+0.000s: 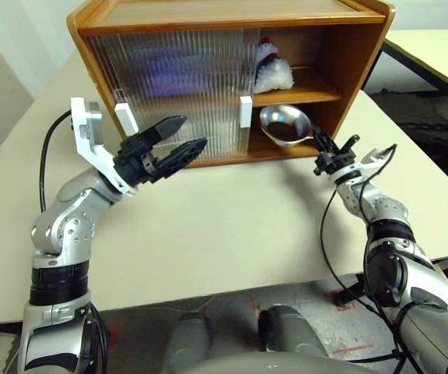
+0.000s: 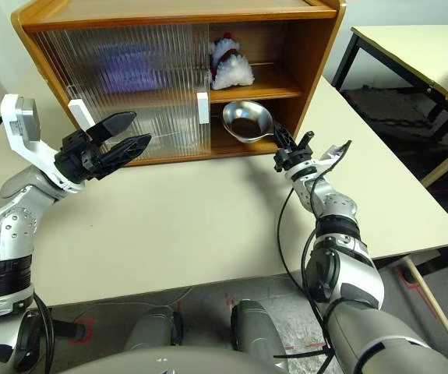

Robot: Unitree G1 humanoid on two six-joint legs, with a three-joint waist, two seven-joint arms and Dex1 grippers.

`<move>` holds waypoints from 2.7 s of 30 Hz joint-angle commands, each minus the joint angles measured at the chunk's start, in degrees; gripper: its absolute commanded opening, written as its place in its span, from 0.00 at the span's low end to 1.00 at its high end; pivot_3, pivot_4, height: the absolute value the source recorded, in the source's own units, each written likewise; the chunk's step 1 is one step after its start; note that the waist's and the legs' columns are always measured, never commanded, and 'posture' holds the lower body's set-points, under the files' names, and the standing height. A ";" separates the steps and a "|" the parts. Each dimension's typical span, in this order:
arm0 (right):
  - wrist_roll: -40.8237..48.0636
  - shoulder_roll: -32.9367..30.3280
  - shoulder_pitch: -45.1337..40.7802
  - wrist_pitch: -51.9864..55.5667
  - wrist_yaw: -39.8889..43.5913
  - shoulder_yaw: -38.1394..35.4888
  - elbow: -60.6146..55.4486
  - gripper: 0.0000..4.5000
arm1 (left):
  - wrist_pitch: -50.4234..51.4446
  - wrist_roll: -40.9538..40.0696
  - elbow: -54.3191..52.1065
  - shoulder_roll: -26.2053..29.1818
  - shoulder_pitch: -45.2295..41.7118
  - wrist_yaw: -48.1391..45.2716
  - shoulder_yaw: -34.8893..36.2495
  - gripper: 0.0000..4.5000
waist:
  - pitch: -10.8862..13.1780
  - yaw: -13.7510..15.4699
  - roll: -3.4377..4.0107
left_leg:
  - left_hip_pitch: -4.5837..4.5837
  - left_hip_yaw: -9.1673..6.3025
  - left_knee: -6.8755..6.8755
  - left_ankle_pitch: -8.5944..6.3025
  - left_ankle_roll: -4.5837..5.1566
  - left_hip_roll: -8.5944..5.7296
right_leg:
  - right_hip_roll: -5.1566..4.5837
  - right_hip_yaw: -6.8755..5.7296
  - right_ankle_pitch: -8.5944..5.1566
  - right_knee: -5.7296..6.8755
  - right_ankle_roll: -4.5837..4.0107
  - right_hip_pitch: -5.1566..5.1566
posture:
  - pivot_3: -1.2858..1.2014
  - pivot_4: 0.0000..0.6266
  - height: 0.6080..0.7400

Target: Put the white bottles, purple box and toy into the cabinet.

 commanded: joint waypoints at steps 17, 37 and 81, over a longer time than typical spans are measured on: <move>-12.03 -0.02 -8.37 -14.39 1.54 -4.80 14.84 0.01 | 1.92 -2.90 -7.56 2.31 5.22 4.54 3.22 1.00 | 0.00 4.81 0.00 | -0.07 0.02 0.01 -0.01 -0.01 0.01 | 0.00 -0.05 -0.01 -0.02 -0.03 -0.04 | 0.62 0.00 1.00; -12.64 0.98 1.92 -5.14 1.16 -4.91 -2.52 0.99 | -0.49 -0.70 0.75 -0.89 -1.59 0.28 -2.14 1.00 | -0.03 3.50 0.00 | -0.20 0.00 0.06 -0.01 -0.01 0.01 | -0.02 -0.09 -0.01 -0.02 -0.08 -0.10 | 0.55 0.00 1.00; -63.60 11.36 7.36 -44.29 -9.85 46.29 -32.97 0.02 | -1.74 0.13 -1.53 1.55 4.01 -0.45 1.54 1.00 | -0.19 1.59 -0.06 | 0.00 0.01 0.06 -0.12 -0.21 0.03 | -0.03 -0.04 -0.02 0.17 -0.14 -0.11 | 0.59 0.00 1.00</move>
